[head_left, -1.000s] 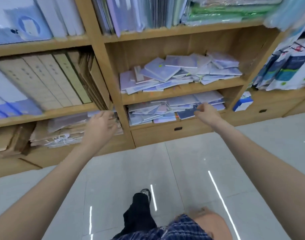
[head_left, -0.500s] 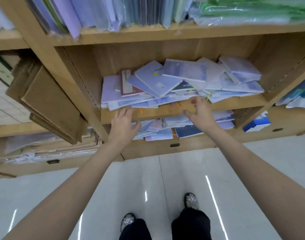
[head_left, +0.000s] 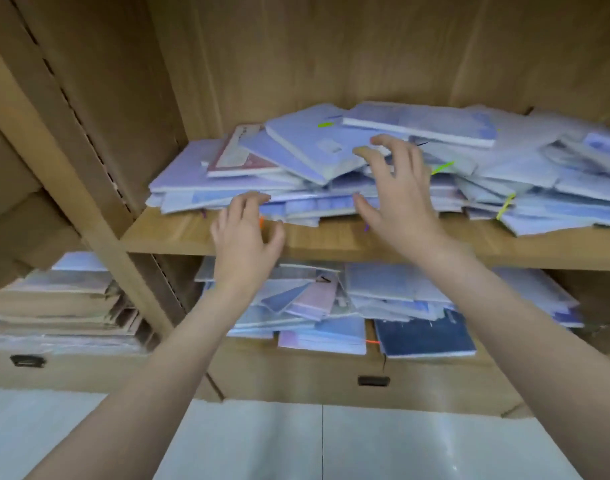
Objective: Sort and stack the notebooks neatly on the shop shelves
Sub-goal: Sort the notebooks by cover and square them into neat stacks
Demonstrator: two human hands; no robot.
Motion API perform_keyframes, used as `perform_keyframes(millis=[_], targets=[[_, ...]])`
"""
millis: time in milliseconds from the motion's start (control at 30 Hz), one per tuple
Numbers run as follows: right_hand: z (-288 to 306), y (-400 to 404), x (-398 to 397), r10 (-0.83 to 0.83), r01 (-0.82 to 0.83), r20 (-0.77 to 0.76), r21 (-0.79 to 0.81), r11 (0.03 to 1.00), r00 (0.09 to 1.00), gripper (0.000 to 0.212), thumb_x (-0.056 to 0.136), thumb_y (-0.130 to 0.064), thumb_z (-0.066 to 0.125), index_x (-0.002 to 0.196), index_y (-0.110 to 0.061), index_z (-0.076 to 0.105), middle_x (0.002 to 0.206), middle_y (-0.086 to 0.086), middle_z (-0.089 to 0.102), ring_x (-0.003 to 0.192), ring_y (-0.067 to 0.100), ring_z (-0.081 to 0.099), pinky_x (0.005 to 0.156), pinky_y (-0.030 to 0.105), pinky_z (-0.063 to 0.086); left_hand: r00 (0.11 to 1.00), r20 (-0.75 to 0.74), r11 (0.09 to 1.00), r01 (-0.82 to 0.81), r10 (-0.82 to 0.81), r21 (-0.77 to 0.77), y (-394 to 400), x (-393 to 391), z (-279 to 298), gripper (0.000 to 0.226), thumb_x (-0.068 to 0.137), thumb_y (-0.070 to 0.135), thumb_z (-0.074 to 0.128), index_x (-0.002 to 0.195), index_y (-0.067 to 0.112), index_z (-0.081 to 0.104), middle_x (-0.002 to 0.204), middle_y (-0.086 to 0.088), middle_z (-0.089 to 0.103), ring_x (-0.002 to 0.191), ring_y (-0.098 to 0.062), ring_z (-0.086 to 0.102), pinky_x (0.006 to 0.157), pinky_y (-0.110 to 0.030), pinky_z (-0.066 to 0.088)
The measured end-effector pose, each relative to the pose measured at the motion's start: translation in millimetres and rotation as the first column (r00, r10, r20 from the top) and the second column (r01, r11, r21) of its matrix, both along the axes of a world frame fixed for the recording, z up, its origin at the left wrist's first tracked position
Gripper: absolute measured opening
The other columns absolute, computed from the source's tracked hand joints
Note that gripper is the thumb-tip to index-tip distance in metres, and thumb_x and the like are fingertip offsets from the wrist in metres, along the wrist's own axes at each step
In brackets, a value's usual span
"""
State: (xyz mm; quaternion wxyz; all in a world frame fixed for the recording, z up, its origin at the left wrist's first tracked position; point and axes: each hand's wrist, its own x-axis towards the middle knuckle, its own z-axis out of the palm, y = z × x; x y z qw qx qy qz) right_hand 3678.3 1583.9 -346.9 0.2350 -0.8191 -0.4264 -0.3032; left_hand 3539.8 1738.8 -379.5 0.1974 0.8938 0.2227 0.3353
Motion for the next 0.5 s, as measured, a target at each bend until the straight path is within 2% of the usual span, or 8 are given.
perform_keyframes(millis=[133,233,400,500], targets=[[-5.4,17.4,4.9,-0.045,0.044,0.081,0.019,0.999,0.996,0.057,0.079,-0.025,0.063,0.131,-0.014,0.045,0.135,0.013,0.041,0.121,0.031,0.035,0.098,0.044,0.028,0.991,0.054,0.993,-0.120,0.120,-0.009,11.8,10.6,-12.3,0.041,0.087,0.028,0.053,0.126,0.016,0.050,0.127,-0.008,0.047,0.119,-0.030,0.041,0.096,-0.039,0.029],[-0.9,26.2,3.4,-0.096,0.101,0.165,-0.019,0.995,0.982,0.056,0.080,-0.027,0.063,0.131,-0.016,0.044,0.137,0.008,0.037,0.127,0.029,0.031,0.102,0.044,0.022,0.991,-0.005,0.991,-0.134,0.134,-0.014,14.9,14.1,-17.6,0.043,0.088,0.029,0.052,0.130,0.018,0.045,0.128,-0.008,0.046,0.120,-0.031,0.040,0.099,-0.041,0.030],[-8.7,30.5,1.1,-0.124,0.140,0.158,-0.092,0.986,0.980,0.055,0.083,-0.024,0.061,0.133,-0.017,0.040,0.136,0.006,0.037,0.128,0.026,0.030,0.108,0.046,0.015,0.991,-0.040,0.992,-0.127,0.127,0.020,10.2,13.5,-25.8,0.046,0.088,0.031,0.051,0.130,0.015,0.041,0.127,-0.007,0.049,0.119,-0.029,0.043,0.094,-0.040,0.032],[-5.3,30.0,4.5,-0.121,0.137,0.167,-0.083,0.987,0.978,0.044,0.088,-0.023,0.054,0.130,-0.017,0.044,0.132,0.005,0.043,0.126,0.025,0.034,0.109,0.045,0.012,0.987,-0.062,0.989,-0.143,0.145,0.031,10.3,16.0,-21.6,0.053,0.086,0.031,0.054,0.134,0.016,0.036,0.129,-0.007,0.047,0.120,-0.030,0.042,0.097,-0.040,0.032]])
